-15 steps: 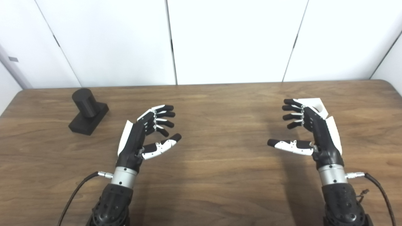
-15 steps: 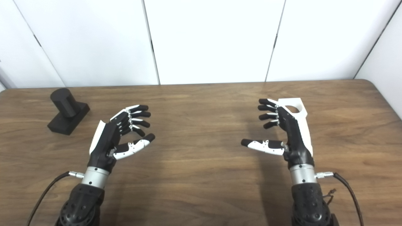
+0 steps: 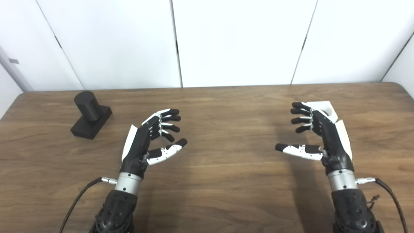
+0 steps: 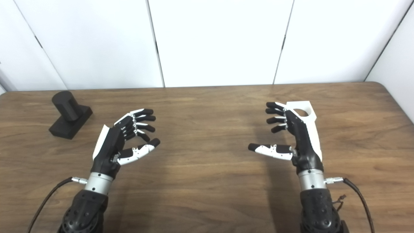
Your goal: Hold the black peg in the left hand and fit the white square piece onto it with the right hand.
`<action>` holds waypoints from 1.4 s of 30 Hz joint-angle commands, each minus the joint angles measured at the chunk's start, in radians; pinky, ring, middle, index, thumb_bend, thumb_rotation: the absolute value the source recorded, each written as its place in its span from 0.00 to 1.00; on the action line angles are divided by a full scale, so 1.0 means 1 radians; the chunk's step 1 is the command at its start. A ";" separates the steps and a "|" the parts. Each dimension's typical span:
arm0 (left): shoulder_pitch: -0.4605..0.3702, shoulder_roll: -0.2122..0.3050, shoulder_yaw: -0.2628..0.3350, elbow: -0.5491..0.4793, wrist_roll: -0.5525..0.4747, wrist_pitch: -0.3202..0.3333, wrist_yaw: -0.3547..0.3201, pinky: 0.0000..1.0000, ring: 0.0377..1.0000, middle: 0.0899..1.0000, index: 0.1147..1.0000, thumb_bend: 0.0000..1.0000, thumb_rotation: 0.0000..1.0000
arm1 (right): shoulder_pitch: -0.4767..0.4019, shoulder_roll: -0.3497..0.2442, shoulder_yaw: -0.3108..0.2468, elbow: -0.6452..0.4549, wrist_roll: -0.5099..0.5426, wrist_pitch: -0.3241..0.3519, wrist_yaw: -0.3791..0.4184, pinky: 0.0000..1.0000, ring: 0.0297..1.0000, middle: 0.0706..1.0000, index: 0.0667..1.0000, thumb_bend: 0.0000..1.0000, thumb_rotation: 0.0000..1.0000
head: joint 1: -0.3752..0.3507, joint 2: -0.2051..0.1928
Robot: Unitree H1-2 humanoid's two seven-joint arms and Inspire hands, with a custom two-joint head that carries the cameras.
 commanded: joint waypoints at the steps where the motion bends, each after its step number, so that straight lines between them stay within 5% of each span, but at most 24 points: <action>1: -0.031 0.001 -0.004 -0.012 -0.001 -0.035 0.002 0.47 0.61 0.70 0.71 0.60 0.00 | -0.023 -0.013 -0.007 -0.020 0.002 -0.033 -0.009 0.51 0.63 0.70 0.73 0.60 0.05 | 0.019 -0.004; 7: -0.025 -0.023 -0.022 -0.003 0.008 -0.033 0.012 0.47 0.61 0.69 0.71 0.63 0.00 | -0.011 -0.034 -0.021 -0.008 0.033 -0.066 -0.006 0.53 0.64 0.70 0.73 0.59 0.02 | 0.193 -0.046; 15: -0.027 -0.050 -0.052 0.042 0.042 -0.066 0.024 0.50 0.62 0.70 0.69 0.60 0.00 | -0.002 -0.049 -0.037 -0.026 0.079 -0.046 0.010 0.52 0.65 0.72 0.74 0.55 0.00 | 0.303 -0.097; 35: -0.038 -0.068 -0.050 0.047 0.078 -0.072 0.049 0.49 0.63 0.71 0.68 0.60 0.00 | -0.009 -0.056 -0.038 0.016 0.056 -0.114 -0.001 0.47 0.62 0.68 0.69 0.55 0.00 | 0.320 -0.119; 42: -0.073 -0.048 -0.010 -0.054 0.162 0.018 0.084 0.51 0.65 0.70 0.65 0.70 0.05 | -0.012 -0.055 -0.039 0.015 0.069 -0.114 0.002 0.46 0.60 0.67 0.68 0.55 0.00 | 0.322 -0.126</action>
